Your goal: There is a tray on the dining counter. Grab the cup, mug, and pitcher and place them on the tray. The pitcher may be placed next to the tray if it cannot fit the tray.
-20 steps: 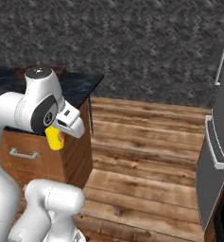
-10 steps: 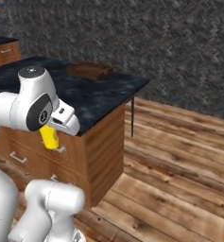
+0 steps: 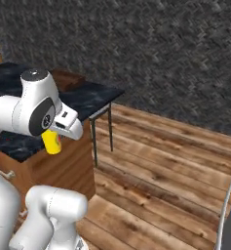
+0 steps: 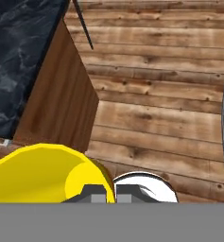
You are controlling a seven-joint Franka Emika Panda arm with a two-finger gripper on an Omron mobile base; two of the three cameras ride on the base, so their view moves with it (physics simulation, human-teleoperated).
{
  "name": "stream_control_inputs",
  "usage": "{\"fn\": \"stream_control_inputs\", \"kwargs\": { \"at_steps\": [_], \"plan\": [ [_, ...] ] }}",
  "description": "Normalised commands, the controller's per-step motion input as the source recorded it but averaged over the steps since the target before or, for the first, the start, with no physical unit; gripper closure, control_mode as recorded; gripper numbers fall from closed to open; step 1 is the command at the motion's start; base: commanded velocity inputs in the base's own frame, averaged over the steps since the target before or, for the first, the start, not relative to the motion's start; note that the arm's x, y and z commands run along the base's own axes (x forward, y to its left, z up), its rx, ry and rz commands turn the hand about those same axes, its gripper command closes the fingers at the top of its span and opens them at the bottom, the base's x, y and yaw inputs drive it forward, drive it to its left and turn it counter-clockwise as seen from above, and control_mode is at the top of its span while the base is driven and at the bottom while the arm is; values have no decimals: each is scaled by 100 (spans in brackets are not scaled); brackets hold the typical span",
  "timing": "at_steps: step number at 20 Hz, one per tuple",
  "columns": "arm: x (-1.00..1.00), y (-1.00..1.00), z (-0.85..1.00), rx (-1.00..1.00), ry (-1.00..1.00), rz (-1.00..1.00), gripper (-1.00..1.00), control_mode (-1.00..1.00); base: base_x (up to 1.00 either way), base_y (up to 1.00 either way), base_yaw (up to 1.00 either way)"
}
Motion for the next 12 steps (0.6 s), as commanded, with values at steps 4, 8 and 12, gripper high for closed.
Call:
{"fn": "stream_control_inputs", "kwargs": {
  "at_steps": [4,8,12],
  "plan": [
    [0,0,0,0,0,0,100,100,100,-100,0],
    [0,0,0,0,0,0,100,100,100,-99,0],
    [0,0,0,0,0,0,100,100,100,-100,2]
  ]
}}
